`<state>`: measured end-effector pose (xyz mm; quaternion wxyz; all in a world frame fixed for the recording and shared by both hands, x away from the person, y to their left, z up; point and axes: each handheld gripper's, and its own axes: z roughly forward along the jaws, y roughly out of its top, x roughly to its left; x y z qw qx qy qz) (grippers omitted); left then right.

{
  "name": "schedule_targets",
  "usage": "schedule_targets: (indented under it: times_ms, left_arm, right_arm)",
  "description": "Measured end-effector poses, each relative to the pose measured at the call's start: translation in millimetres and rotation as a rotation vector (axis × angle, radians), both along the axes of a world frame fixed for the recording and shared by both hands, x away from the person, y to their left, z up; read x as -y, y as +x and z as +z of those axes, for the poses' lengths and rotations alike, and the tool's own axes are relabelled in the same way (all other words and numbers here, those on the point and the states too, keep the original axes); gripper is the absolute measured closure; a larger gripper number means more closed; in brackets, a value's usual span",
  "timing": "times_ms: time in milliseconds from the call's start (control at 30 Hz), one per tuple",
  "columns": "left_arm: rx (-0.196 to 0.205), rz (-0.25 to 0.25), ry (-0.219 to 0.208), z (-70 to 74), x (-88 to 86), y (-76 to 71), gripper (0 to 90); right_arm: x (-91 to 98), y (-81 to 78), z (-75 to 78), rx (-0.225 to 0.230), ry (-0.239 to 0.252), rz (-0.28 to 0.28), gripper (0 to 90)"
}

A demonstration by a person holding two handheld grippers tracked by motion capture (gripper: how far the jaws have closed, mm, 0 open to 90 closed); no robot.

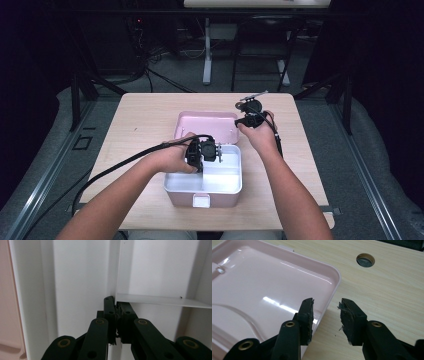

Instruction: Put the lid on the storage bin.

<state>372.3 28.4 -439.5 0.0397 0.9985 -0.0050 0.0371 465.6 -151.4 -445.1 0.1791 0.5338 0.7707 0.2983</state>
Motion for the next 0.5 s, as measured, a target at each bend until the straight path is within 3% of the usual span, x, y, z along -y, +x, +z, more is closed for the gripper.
schedule_targets:
  times_ms: [267, 500]
  left_arm:
    - [-0.01, 0.001, -0.009, -0.4, -0.6, 1.0, 86.5]
    - [-0.009, 0.001, -0.006, -0.1, -0.6, 0.9, 86.6]
  right_arm:
    - [-6.0, 12.6, -12.9, -0.027, -0.007, -0.033, 68.6]
    - [-8.2, 21.5, -21.6, -0.06, 0.016, -0.061, 72.2]
